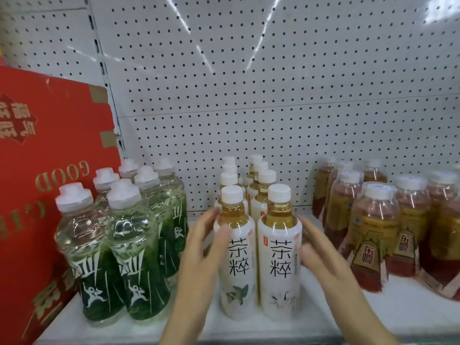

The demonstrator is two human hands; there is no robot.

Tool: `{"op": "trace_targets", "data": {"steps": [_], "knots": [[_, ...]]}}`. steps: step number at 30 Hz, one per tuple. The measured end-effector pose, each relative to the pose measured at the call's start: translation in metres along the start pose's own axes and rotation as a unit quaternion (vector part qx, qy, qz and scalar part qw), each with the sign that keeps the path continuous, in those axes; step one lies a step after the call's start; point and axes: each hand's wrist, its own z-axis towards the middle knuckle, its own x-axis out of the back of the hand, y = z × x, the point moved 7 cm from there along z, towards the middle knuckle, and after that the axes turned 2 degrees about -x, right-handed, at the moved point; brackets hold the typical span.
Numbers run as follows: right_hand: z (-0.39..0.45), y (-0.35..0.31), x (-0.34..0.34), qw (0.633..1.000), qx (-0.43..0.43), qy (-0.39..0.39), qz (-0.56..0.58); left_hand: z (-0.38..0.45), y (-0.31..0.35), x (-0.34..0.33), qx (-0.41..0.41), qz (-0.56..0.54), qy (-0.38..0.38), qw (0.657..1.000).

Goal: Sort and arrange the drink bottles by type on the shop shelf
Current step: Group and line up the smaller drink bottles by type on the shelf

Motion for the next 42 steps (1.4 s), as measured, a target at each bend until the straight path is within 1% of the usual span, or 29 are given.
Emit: {"op": "trace_targets", "data": {"steps": [3,5,9,14,18,21,23,25,27,28,30,32,34,36,37,38,39,40,41,42], "knots": [[-0.046,-0.012,-0.023,0.995,0.057,-0.006,-0.077,-0.014,-0.016,-0.003,0.001,0.071,-0.009,0.997],[-0.057,-0.012,-0.027,0.992,0.077,-0.005,-0.097,-0.014,-0.018,-0.004,-0.004,0.097,-0.003,0.995],[-0.047,-0.013,-0.033,0.992,0.080,0.009,-0.099,-0.016,-0.019,0.002,-0.022,0.103,0.002,0.994],[-0.055,-0.022,-0.038,0.991,0.096,0.001,-0.094,-0.016,-0.024,0.005,-0.011,0.118,-0.008,0.993],[-0.057,-0.024,-0.039,0.990,0.104,-0.007,-0.096,-0.015,-0.022,0.009,-0.015,0.103,-0.028,0.994],[-0.050,-0.026,-0.030,0.991,0.106,0.029,-0.076,-0.013,-0.016,0.008,-0.010,0.080,-0.034,0.996],[-0.035,-0.029,-0.024,0.993,0.082,0.052,-0.062,-0.006,-0.016,0.004,0.019,0.037,-0.055,0.998],[-0.021,-0.029,-0.030,0.998,0.050,0.028,-0.026,-0.001,-0.018,-0.004,0.044,-0.006,-0.081,0.996],[-0.013,-0.027,-0.043,0.999,0.041,-0.016,0.026,-0.001,-0.021,-0.010,0.043,-0.014,-0.094,0.995],[-0.012,-0.025,-0.049,0.998,0.042,-0.024,0.041,-0.002,-0.021,-0.013,0.039,-0.010,-0.095,0.995],[-0.013,-0.021,-0.054,0.998,0.037,-0.014,0.041,-0.002,-0.027,-0.012,0.047,-0.009,-0.083,0.995],[-0.015,-0.019,-0.053,0.999,0.026,-0.006,0.030,0.000,-0.034,-0.008,0.059,-0.014,-0.067,0.996],[-0.021,-0.023,-0.049,1.000,0.026,0.000,-0.005,0.001,-0.034,-0.006,0.059,-0.021,-0.051,0.997],[-0.031,-0.026,-0.034,0.995,0.050,0.046,-0.072,-0.005,-0.025,-0.004,0.014,-0.027,-0.004,1.000],[-0.040,-0.028,-0.022,0.988,0.077,0.084,-0.107,-0.011,-0.016,0.001,-0.033,-0.022,0.043,0.998],[-0.050,-0.032,-0.007,0.975,0.117,0.127,-0.140,-0.021,-0.006,0.007,-0.099,-0.014,0.101,0.990],[-0.061,-0.036,0.010,0.955,0.163,0.172,-0.178,-0.034,0.006,0.012,-0.179,-0.005,0.155,0.972],[-0.073,-0.043,0.028,0.928,0.208,0.219,-0.218,-0.048,0.018,0.011,-0.242,0.012,0.191,0.951],[-0.085,-0.048,0.048,0.896,0.251,0.268,-0.251,-0.061,0.028,0.003,-0.289,0.037,0.208,0.934],[-0.094,-0.053,0.070,0.862,0.286,0.315,-0.277,-0.074,0.039,-0.014,-0.330,0.061,0.201,0.920]]}}
